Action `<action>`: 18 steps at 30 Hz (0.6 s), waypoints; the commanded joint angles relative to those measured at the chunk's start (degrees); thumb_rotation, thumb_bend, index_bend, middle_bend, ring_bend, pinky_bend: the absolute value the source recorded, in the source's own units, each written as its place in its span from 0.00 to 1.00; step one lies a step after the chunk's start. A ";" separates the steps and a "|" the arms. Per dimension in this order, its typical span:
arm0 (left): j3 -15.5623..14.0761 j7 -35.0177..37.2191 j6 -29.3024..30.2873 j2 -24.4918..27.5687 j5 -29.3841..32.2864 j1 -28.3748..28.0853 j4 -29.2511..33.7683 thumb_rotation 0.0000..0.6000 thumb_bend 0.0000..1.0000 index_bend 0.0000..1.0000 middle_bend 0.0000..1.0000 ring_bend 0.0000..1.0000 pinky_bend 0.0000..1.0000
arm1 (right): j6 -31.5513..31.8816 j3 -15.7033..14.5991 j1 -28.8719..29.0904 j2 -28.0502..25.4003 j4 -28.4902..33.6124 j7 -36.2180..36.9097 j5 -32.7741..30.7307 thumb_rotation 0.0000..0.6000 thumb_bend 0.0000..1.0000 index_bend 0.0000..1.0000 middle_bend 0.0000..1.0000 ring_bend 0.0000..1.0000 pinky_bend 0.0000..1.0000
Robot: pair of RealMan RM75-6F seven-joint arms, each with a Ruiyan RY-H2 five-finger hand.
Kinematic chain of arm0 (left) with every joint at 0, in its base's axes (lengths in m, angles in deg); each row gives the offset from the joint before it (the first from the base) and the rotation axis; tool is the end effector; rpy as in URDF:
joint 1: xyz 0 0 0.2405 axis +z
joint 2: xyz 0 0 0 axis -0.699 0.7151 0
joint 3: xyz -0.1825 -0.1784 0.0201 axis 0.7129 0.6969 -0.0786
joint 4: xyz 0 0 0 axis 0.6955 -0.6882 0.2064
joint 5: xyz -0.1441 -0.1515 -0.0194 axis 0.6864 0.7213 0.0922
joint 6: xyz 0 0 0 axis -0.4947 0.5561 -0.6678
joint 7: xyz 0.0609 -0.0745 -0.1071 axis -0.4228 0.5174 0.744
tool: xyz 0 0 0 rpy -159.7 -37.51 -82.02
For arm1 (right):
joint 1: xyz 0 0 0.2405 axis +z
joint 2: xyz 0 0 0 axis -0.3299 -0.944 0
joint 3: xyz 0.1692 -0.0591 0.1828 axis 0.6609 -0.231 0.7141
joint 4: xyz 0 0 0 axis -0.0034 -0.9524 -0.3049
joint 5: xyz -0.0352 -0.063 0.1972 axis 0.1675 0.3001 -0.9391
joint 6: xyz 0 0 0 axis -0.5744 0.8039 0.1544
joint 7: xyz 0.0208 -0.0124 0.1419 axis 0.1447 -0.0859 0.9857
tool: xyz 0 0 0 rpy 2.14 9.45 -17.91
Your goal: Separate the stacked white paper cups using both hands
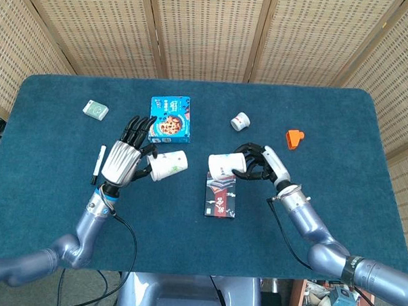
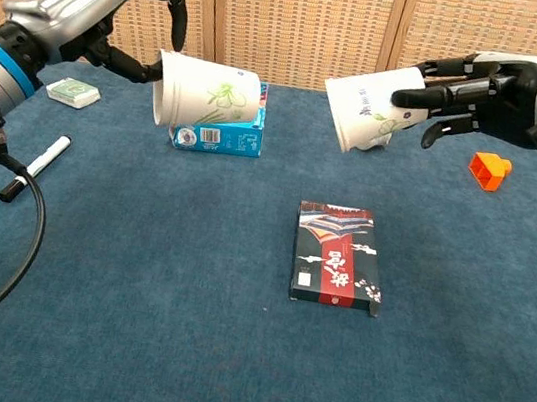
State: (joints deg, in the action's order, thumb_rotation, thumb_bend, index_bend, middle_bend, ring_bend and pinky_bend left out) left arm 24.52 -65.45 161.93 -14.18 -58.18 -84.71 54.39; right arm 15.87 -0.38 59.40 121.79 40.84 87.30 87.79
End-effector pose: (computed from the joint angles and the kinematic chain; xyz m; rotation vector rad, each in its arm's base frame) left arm -0.1295 0.3516 0.0096 -1.6040 -0.5738 -1.4690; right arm -0.1374 -0.3807 0.0487 1.1831 -2.0679 1.4202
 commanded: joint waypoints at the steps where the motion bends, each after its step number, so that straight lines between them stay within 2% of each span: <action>1: -0.77 -0.14 -0.31 2.86 -0.08 0.97 0.69 1.00 0.60 0.73 0.00 0.00 0.00 | 0.65 -0.65 -0.41 -0.29 -1.14 -0.87 1.21 1.00 0.58 0.55 0.62 0.49 0.61; 6: -2.27 -1.01 -2.91 9.10 0.01 1.95 1.95 1.00 0.59 0.73 0.00 0.00 0.00 | 3.29 -2.51 -0.86 -0.20 -3.58 -4.37 4.50 1.00 0.58 0.55 0.62 0.49 0.61; 9: -4.45 -0.60 -8.53 16.41 0.88 2.42 5.49 1.00 0.59 0.73 0.00 0.00 0.00 | 7.28 -5.49 -1.00 0.70 -7.04 -10.53 9.40 1.00 0.58 0.55 0.62 0.49 0.61; 14: -6.47 -2.08 -16.66 25.48 3.63 2.39 12.71 1.00 0.59 0.73 0.00 0.00 0.00 | 11.80 -8.98 -1.13 2.43 -11.29 -17.36 15.16 1.00 0.58 0.55 0.62 0.49 0.61; 18: -7.13 -2.53 -22.11 29.67 6.49 1.89 16.57 1.00 0.60 0.73 0.00 0.00 0.00 | 13.83 -10.41 -1.30 3.23 -13.11 -19.71 17.82 1.00 0.58 0.55 0.62 0.49 0.61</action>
State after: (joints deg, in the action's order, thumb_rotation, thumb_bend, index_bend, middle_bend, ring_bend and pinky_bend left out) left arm 18.43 -67.33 143.00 13.03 -53.84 -82.61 68.23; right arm 28.78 -9.93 58.24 124.39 28.64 68.63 104.53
